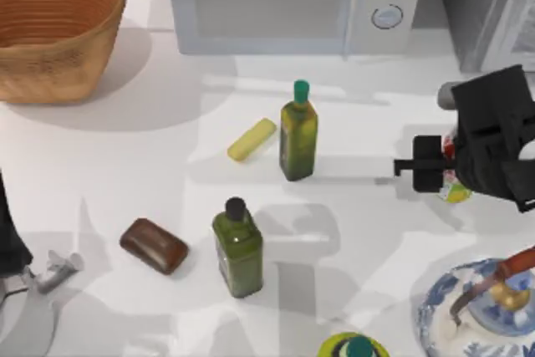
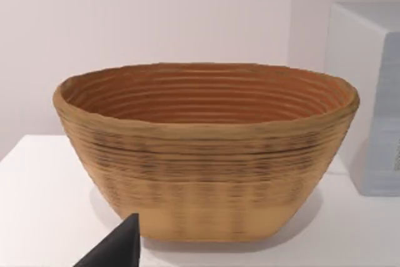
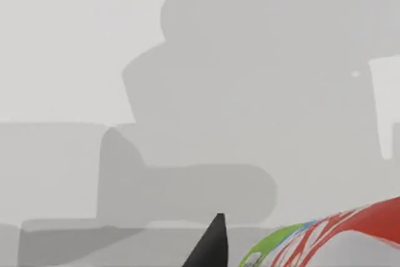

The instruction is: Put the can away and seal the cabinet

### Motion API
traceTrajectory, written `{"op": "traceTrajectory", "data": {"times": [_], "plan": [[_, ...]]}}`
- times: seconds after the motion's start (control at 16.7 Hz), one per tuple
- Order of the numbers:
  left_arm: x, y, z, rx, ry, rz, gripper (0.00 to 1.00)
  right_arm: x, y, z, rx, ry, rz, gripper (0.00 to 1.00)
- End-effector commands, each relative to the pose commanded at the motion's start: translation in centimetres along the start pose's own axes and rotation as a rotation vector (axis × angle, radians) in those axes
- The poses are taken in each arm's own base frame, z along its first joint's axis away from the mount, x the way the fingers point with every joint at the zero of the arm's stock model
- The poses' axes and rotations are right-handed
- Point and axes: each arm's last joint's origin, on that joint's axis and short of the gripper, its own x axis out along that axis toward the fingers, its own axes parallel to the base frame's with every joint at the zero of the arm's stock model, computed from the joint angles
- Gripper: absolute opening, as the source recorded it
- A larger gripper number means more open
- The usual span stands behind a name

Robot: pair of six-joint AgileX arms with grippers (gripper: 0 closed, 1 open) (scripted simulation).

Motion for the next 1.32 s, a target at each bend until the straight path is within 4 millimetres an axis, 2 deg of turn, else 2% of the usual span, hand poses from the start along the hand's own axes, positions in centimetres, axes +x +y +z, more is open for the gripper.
{"op": "traceTrajectory", "data": {"times": [0.18, 0.42, 0.6, 0.72, 1.02, 1.14, 1.32], "plan": [[0.0, 0.0, 0.0, 0.0, 0.0, 0.0, 1.0, -2.2, 0.2, 2.7, 0.006, 0.0, -0.009, 0.0], [0.0, 0.0, 0.0, 0.0, 0.0, 0.0, 1.0, -7.2, 0.2, 6.2, -0.005, 0.018, -0.011, 0.0], [0.0, 0.0, 0.0, 0.0, 0.0, 0.0, 1.0, -10.3, -0.1, 7.8, -0.005, 0.003, 0.002, 0.0], [0.0, 0.0, 0.0, 0.0, 0.0, 0.0, 1.0, -11.0, -0.3, 8.1, -0.002, -0.001, 0.005, 0.0], [0.0, 0.0, 0.0, 0.0, 0.0, 0.0, 1.0, -10.9, -0.3, 8.0, -0.003, 0.001, 0.005, 0.0], [0.0, 0.0, 0.0, 0.0, 0.0, 0.0, 1.0, -11.5, -1.0, 8.1, -0.001, -0.026, 0.012, 0.0], [0.0, 0.0, 0.0, 0.0, 0.0, 0.0, 1.0, -13.8, -3.2, 7.7, -0.001, -0.118, 0.039, 0.0]]}}
